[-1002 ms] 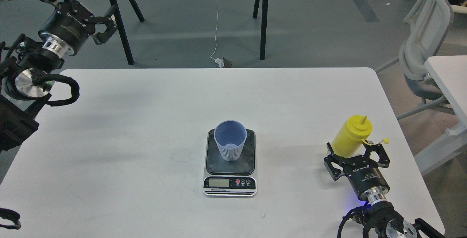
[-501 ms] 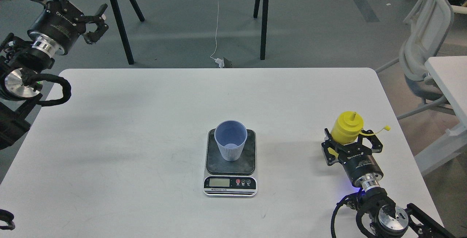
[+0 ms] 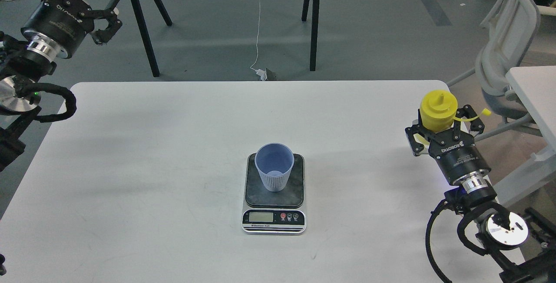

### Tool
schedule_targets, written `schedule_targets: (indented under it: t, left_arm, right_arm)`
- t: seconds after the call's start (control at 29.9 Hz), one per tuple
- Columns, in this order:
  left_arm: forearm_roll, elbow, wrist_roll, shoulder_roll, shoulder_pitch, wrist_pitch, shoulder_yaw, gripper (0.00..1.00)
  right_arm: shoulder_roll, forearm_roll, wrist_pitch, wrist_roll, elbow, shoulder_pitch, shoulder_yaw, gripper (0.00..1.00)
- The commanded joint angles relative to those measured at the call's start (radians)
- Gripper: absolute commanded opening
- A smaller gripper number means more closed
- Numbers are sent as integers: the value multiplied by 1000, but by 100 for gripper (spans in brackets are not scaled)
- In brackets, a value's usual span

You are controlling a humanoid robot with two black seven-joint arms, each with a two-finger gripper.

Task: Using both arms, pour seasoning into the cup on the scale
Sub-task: 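Lift the yellow bottle and tilt it nozzle-down over the cup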

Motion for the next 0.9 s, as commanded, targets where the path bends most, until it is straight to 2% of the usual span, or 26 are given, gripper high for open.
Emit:
schedule_targets:
  t: [0.0, 0.1, 0.23, 0.43, 0.67, 0.8, 0.87]
  left_arm:
    - [0, 0, 9, 10, 2, -12, 0, 100]
    - [-2, 3, 12, 10, 4, -10, 2, 100]
    - [-12, 20, 12, -2, 15, -13, 0, 100]
    - [-109, 39, 17, -44, 47, -25, -8, 100]
    - [-180, 74, 31, -110, 97, -25, -49, 100]
    - [-180, 75, 32, -125, 142, -25, -113, 100]
    - [-178, 75, 31, -133, 151, -25, -118, 100]
  right_arm:
    - [-9, -238, 0, -1, 39, 100, -10, 35]
    - [-3, -387, 0, -1, 61, 189, -52, 35]
    - [-17, -455, -7, 3, 65, 352, -179, 35]
    - [-29, -579, -162, 7, 53, 608, -407, 35]
    - [-14, -761, -344, 29, 50, 792, -618, 35]
    - [35, -1010, -432, 85, -16, 875, -753, 34]
    - [60, -1079, -449, 96, -36, 901, -797, 34]
